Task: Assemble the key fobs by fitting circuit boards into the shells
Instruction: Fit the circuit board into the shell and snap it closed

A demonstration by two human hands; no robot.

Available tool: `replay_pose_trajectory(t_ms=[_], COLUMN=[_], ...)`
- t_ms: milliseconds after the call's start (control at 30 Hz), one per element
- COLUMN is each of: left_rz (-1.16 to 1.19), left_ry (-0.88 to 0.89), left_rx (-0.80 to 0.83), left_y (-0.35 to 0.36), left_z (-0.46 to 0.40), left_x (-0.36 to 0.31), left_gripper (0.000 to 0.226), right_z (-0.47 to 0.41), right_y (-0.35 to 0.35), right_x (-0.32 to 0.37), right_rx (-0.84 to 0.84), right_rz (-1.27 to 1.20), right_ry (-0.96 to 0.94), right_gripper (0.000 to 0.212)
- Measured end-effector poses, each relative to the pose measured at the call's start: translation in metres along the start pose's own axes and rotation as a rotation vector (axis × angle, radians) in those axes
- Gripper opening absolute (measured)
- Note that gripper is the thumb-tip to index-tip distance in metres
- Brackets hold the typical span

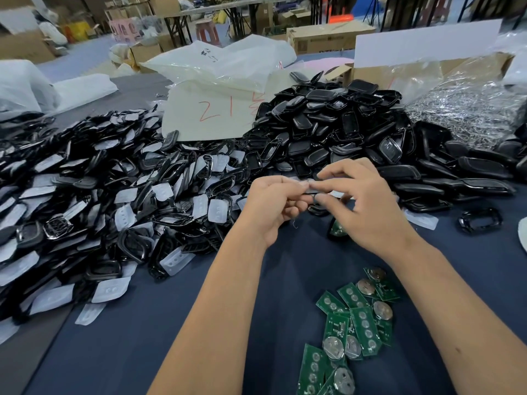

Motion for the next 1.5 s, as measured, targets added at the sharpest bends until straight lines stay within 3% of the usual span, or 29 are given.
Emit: replay_pose_trajectory(t_ms=[233,333,400,467,600,700,900,1033,1200,1500], left_rz=[-0.01,-0.029,0.01,0.069,0.045,0.082,0.089,0.064,0.024,-0.125], left_ry=[-0.051,-0.068,-0.044,0.039,0.241,0.271,0.252,0.22,0.175,0.287], left_rx=[0.019,0.008,0.023,0.028,0.012,0.014,0.01,0.004,0.096,0.002], left_y=[-0.005,-0.005,-0.004,0.002,0.025,0.03,0.025,0.021,0.021,0.023], left_z=[0.0,0.0,0.0,0.0,0.003,0.004,0.001,-0.001,-0.001,-0.003], left_x=[-0.001,-0.001,-0.004,-0.007,-0.003,0.002,0.003,0.003,0.003,0.001], left_gripper=[0.015,0.02,0.041,0.048,0.009,0.016,0.017,0.002,0.012,0.021], right_z=[-0.002,-0.002,-0.003,-0.002,0.001,0.002,0.001,0.002,0.002,0.003], right_y=[-0.003,-0.002,-0.003,-0.003,0.005,0.008,0.003,0.001,0.003,0.005], right_x=[0.002,0.003,0.002,-0.005,-0.012,-0.013,-0.013,-0.014,-0.015,-0.022], right_rx=[0.006,0.007,-0.063,-0.171,-0.376,-0.38,-0.334,-0.333,-0.336,-0.389], right_rz=[0.099,0.08,-0.044,-0.296,-0.845,-1.044,-1.244,-1.286,-1.302,-1.233], right_ry=[-0.041,-0.075,-0.004,0.187,0.525,0.676,0.77,0.797,0.773,0.716], right_gripper=[0.023,0.014,0.005,0.015,0.029,0.021,0.019,0.022,0.021,0.027])
Point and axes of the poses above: each hand's wrist, its own z-axis away from the middle knuckle, its own y-axis out of the palm, x = y × z, the point moved 3 cm from there along -z, towards the middle knuckle, and after that the axes turned 7 degrees about -z, right-handed, at the moved point
